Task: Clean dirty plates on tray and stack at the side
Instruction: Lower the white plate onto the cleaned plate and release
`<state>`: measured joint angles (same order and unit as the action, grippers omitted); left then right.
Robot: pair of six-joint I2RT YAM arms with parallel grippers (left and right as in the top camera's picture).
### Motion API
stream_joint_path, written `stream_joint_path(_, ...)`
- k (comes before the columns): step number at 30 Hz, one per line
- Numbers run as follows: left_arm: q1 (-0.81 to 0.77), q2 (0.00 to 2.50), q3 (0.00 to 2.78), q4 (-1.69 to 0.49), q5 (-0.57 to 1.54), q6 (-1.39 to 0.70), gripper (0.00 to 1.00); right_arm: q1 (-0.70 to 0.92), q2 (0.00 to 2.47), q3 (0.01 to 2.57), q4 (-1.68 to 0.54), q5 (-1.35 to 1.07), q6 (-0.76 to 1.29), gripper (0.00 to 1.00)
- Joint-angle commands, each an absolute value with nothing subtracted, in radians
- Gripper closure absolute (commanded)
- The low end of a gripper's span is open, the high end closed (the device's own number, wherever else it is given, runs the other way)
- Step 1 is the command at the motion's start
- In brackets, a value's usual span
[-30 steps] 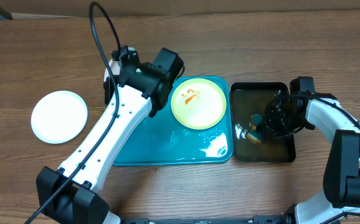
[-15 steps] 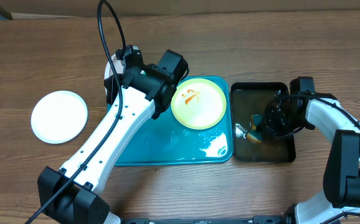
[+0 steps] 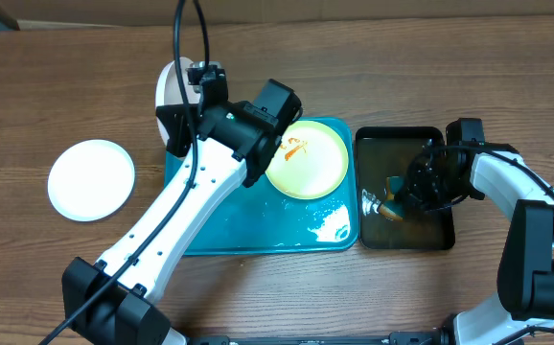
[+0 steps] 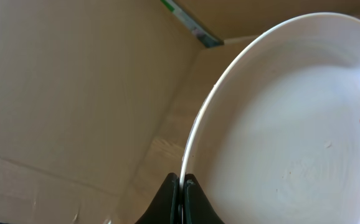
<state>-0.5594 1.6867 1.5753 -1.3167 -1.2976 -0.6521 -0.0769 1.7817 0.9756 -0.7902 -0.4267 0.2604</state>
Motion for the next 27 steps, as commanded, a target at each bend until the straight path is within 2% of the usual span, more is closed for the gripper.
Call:
stream_joint_path(1, -0.578, 1.683, 1.571, -1.3, -1.377, -0.65, 0.96, -0.073, 1.782, 0.966, -0.797, -0.393, 0.257, 0.96)
stream_joint_path(6, -0.583, 1.683, 1.571, -1.306, -1.338, -0.65, 0.96, -0.073, 1.782, 0.966, -0.799, -0.393, 0.257, 0.96)
stream_joint_path(13, -0.496, 1.682, 1.571, -1.352, -1.045, -0.653, 0.96, -0.073, 1.782, 0.966, -0.8, -0.393, 0.257, 0.96)
stream_joint_path(18, -0.285, 1.666, 1.571, -1.427, -0.821, -0.688, 0.96, -0.073, 1.782, 0.966, -0.801, -0.392, 0.257, 0.96)
stream_joint_path(19, -0.2, 1.663, 1.571, -1.43, -0.746, -0.677, 0.96, -0.073, 1.782, 0.966, -0.8, -0.392, 0.257, 0.96)
stream_joint_path(24, 0.127, 1.664, 1.571, -1.359, -0.434, -0.551, 0.96, -0.073, 1.782, 0.966, -0.801, -0.392, 0.257, 0.96)
stream_joint_path(27, 0.267, 1.664, 1.571, -1.314, -0.312, -0.493, 0.96, -0.073, 1.782, 0.966, -0.8, -0.392, 0.257, 0.96)
